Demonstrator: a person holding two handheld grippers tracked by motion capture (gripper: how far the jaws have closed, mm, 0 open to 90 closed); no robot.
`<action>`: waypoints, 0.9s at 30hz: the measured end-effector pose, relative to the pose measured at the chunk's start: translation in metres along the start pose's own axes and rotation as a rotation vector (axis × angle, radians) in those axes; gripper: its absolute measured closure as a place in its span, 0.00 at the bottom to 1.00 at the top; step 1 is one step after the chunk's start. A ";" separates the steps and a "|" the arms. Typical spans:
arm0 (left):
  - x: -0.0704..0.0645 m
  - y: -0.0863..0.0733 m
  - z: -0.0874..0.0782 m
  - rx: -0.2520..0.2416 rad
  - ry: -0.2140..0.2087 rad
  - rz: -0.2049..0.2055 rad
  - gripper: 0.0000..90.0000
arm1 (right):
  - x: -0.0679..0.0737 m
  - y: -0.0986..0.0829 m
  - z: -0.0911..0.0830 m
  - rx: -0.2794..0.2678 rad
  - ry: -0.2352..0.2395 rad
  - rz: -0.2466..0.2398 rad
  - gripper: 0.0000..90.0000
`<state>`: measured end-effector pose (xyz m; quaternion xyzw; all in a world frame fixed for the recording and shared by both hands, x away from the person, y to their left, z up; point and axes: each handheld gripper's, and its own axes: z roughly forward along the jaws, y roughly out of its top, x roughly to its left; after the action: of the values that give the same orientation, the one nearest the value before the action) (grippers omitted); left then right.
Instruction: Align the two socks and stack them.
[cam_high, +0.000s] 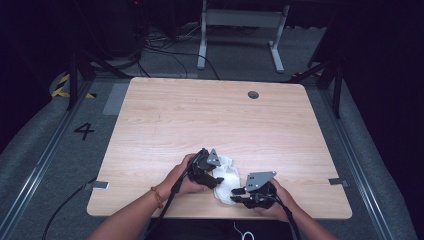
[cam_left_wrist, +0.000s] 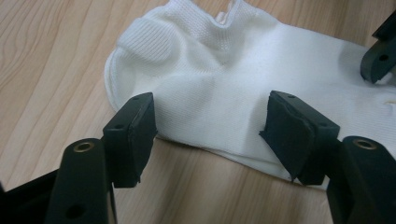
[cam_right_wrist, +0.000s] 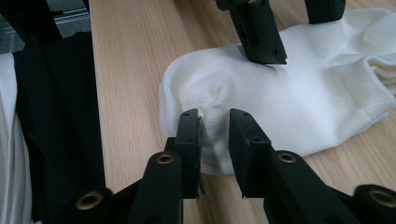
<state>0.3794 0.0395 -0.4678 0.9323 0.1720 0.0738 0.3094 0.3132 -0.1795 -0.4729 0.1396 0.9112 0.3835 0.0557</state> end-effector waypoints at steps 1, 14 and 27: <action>-0.001 0.001 0.002 -0.004 -0.007 0.000 0.35 | 0.001 -0.002 -0.003 -0.005 -0.002 -0.002 0.77; 0.004 -0.006 -0.003 -0.036 -0.008 -0.037 0.31 | 0.012 -0.009 -0.018 -0.040 -0.026 -0.084 0.73; 0.010 -0.008 0.004 -0.042 -0.040 -0.046 0.28 | 0.001 -0.017 -0.005 -0.067 0.006 -0.127 0.80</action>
<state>0.3875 0.0468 -0.4750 0.9227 0.1856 0.0516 0.3340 0.3073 -0.1939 -0.4822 0.0783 0.9051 0.4097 0.0819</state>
